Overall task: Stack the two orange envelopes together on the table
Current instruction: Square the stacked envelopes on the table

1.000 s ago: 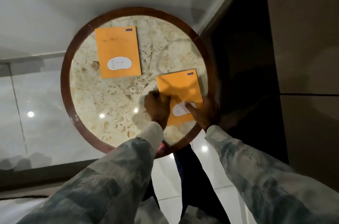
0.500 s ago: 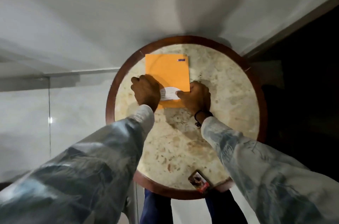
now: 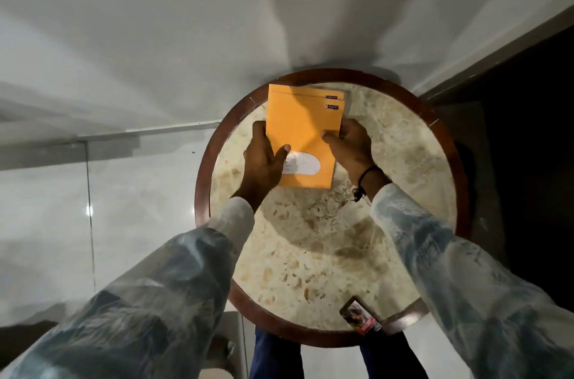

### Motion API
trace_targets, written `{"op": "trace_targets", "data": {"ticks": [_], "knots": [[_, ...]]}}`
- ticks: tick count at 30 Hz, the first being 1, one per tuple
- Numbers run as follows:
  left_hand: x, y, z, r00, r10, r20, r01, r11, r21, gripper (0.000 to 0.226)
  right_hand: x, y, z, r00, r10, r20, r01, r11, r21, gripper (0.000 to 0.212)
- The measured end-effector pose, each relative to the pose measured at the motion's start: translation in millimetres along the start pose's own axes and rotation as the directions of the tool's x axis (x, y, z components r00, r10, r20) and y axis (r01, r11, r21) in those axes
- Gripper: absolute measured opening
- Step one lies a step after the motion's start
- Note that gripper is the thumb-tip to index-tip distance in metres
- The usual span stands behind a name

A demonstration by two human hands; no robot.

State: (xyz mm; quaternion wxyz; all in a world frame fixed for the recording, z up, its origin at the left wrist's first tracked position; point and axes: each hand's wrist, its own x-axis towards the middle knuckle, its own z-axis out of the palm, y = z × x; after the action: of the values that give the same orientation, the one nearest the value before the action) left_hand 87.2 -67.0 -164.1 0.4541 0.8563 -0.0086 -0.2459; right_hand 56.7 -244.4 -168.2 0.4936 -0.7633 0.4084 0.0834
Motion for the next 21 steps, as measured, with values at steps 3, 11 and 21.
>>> {"op": "trace_targets", "data": {"ticks": [3, 11, 21], "knots": [[-15, -6, 5, 0.989, 0.108, -0.096, -0.112, 0.993, -0.031, 0.037, -23, 2, -2, 0.952, -0.229, -0.204, 0.251, 0.964, 0.089, 0.032], [-34, -25, 10, 0.985, 0.094, -0.143, -0.072, 0.986, 0.148, 0.031, -62, 25, 1, 0.808, -0.517, -0.283, 0.512, 0.853, -0.095, 0.029], [-8, -15, 2, 0.967, -0.179, -0.180, 0.222, 0.940, 0.258, 0.053, -13, 6, 17, 0.994, -0.099, -0.035, 0.085, 0.956, -0.280, 0.032]]}}
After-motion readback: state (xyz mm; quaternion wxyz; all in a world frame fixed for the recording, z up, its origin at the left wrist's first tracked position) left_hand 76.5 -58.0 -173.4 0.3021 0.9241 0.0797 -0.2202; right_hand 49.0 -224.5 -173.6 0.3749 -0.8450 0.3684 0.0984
